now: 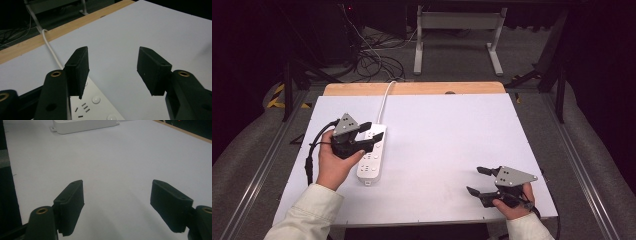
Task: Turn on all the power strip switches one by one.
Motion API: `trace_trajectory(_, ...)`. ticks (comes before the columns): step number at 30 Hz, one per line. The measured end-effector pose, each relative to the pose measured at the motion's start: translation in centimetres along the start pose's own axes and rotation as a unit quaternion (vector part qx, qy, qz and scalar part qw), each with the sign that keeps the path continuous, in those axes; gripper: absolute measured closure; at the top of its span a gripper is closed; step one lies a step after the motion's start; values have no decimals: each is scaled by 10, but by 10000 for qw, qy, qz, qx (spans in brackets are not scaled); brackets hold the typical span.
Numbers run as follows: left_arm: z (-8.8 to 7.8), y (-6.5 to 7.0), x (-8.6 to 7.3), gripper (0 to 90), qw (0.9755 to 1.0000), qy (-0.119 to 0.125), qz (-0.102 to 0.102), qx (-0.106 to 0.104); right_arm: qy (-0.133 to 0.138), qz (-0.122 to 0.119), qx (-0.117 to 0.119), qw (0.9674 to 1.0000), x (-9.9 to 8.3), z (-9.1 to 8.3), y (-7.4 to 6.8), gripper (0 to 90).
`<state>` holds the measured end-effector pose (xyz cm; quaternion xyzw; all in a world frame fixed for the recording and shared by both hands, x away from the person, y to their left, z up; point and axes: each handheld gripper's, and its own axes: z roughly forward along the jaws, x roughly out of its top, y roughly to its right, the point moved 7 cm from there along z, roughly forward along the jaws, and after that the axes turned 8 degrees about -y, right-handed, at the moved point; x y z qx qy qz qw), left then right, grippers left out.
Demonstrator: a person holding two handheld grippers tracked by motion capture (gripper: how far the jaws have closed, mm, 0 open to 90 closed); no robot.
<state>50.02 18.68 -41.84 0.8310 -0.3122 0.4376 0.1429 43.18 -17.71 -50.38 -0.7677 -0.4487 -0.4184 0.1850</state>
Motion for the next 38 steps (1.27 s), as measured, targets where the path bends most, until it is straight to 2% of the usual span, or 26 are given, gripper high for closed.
trace_trajectory(3,-8,4,-2,410,9999,144,16,-65,14,-8,-4,10000,0,-1,0,277)
trace_trajectory(5,-13,7,-7,417,9997,165,-39,-187,16,-6,1,10000,0,-1,0,277)
trace_trajectory(8,-21,10,-16,412,9988,362,-45,-325,25,-9,3,10000,0,-1,-1,276)
trace_trajectory(11,-30,11,-26,376,9977,548,-73,-385,26,-21,12,10000,0,-1,-1,274)
trace_trajectory(15,-37,12,-40,311,9974,645,38,-327,12,-5,9,10000,0,-1,-1,272)
trace_trajectory(19,-43,13,-59,300,9975,617,-12,-333,21,-3,15,10000,0,-1,-1,270)
trace_trajectory(23,-45,12,-80,256,9983,522,77,-250,20,12,23,10000,0,-1,-1,269)
trace_trajectory(30,-44,14,-117,153,9989,351,159,-262,23,20,36,10000,0,-1,-1,267)
trace_trajectory(36,-37,13,-142,142,9993,166,-121,-324,37,53,38,10000,0,-2,1,266)
trace_trajectory(38,-36,12,-149,142,9989,-8,-252,-384,43,74,56,9999,0,-2,1,266)
